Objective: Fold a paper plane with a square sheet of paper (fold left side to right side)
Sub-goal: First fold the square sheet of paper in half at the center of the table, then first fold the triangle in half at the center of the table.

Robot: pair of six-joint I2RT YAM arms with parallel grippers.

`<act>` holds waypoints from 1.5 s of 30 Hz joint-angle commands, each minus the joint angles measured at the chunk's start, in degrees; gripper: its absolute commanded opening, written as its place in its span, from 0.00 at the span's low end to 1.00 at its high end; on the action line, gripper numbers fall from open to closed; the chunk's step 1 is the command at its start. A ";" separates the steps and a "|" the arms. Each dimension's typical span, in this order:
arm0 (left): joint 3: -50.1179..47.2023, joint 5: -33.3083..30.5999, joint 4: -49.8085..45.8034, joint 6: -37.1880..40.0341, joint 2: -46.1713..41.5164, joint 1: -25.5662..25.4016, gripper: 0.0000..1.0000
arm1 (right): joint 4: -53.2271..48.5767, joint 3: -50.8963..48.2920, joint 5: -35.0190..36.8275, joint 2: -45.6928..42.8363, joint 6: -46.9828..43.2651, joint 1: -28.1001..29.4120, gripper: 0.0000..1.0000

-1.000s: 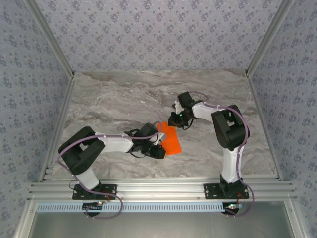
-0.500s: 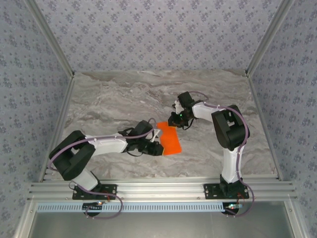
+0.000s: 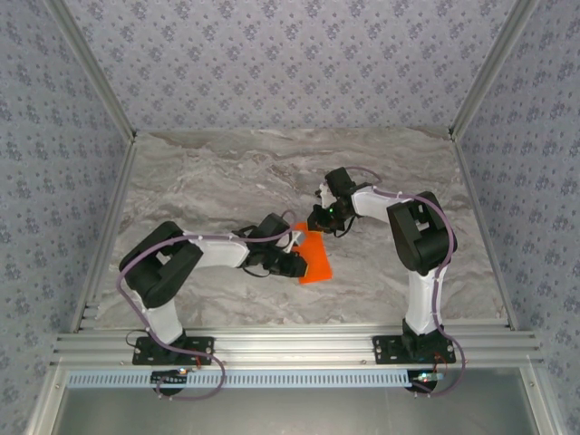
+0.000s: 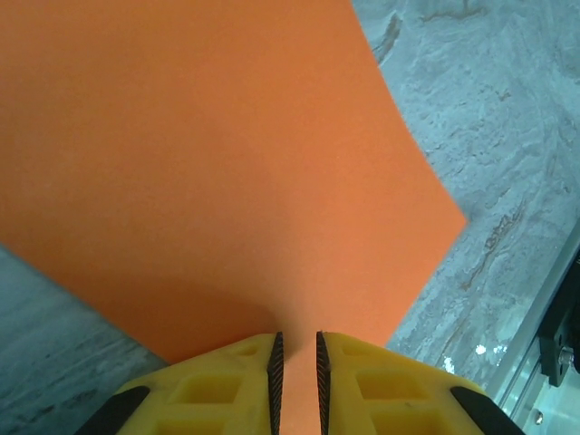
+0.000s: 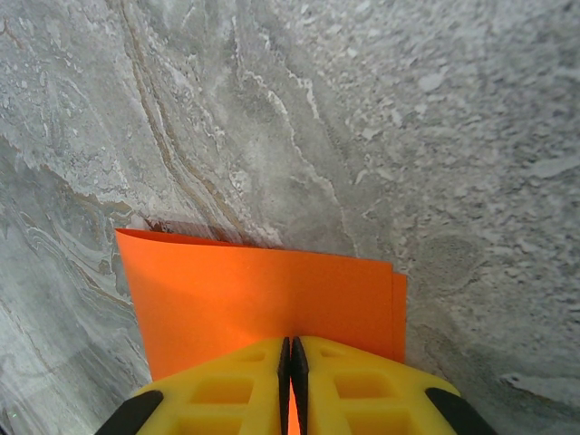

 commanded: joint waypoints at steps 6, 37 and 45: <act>-0.35 2.49 -7.03 3.92 -0.29 -3.88 0.19 | -4.19 -0.15 5.15 2.63 -1.52 -0.56 0.16; 2.98 -1.97 2.38 -5.72 -5.04 8.26 0.28 | 1.42 -8.87 6.73 -19.22 -1.26 -2.49 0.39; 14.79 -7.51 -2.64 -4.81 5.97 8.53 0.27 | -2.32 -20.93 9.12 -32.66 -2.58 -4.08 0.59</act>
